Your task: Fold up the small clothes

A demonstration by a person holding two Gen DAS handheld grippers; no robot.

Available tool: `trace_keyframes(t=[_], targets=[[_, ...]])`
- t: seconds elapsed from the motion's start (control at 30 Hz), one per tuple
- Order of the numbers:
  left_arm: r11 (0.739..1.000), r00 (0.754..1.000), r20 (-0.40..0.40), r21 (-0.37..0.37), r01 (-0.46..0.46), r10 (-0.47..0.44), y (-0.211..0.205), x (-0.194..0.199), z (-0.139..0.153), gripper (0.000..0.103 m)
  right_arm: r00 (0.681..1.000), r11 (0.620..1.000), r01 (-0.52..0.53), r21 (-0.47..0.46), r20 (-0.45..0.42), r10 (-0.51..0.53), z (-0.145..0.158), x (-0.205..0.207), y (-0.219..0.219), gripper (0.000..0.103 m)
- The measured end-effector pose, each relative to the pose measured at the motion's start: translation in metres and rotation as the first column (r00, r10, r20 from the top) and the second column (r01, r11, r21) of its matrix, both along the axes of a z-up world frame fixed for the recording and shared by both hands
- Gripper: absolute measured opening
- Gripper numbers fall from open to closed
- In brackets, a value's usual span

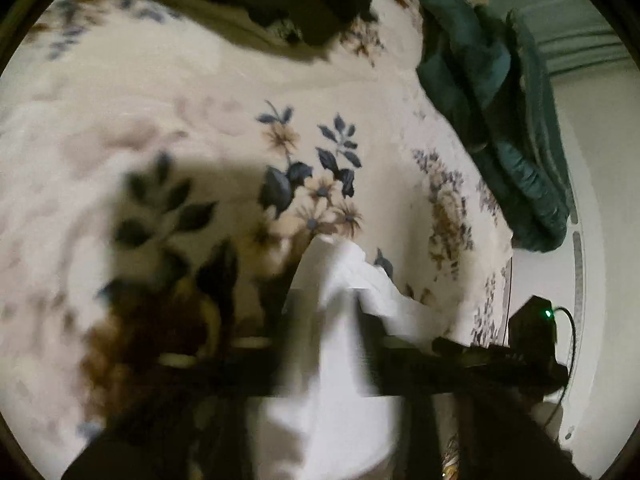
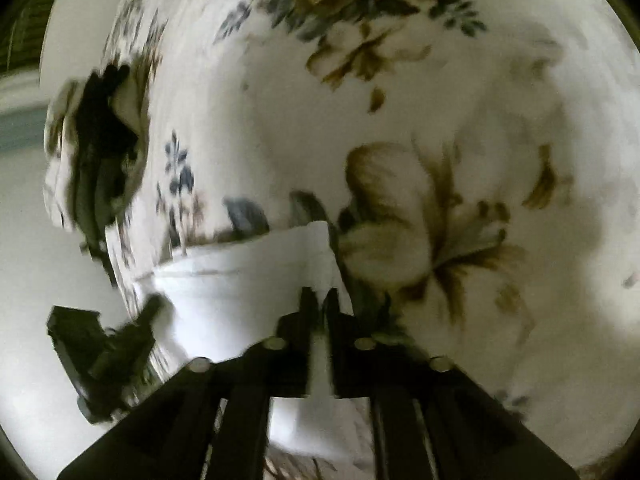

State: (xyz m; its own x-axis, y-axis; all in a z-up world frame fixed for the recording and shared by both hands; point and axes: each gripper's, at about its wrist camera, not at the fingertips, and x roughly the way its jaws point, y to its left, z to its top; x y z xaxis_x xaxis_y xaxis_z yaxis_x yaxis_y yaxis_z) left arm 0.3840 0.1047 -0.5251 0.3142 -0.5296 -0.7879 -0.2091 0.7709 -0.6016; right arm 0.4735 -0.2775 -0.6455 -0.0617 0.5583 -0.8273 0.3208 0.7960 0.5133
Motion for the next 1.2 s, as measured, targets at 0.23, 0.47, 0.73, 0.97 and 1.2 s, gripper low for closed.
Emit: trace_keyframes(t=[0.23, 0.47, 0.73, 0.97, 1.2], targets=[[0.951, 0.957, -0.011, -0.103, -0.290, 0.291, 0.012, -0.131, 0.008, 0.069, 0.938, 0.941, -0.338, 0.023, 0.086, 0.335, 0.020, 0.031, 0.003, 0.079], [0.838, 0.894, -0.117, -0.315, -0.446, 0.432, -0.054, -0.169, -0.076, 0.070, 0.804, 0.782, -0.591, 0.199, 0.069, 0.590, -0.033, 0.086, 0.070, 0.083], [0.713, 0.790, -0.100, -0.375, -0.592, 0.604, -0.049, -0.148, -0.097, 0.017, 0.721, 0.667, -0.674, 0.317, 0.087, 0.688, -0.057, 0.077, 0.113, 0.068], [0.851, 0.892, -0.013, -0.294, -0.436, 0.452, 0.002, -0.116, -0.051, 0.014, 0.843, 0.776, -0.523, 0.354, 0.077, 0.533, -0.032, 0.012, 0.071, 0.021], [0.944, 0.964, -0.068, -0.196, -0.267, 0.258, 0.030, -0.082, -0.057, 0.059, 0.903, 0.899, -0.367, 0.238, -0.141, 0.406, -0.034, -0.098, 0.036, 0.031]])
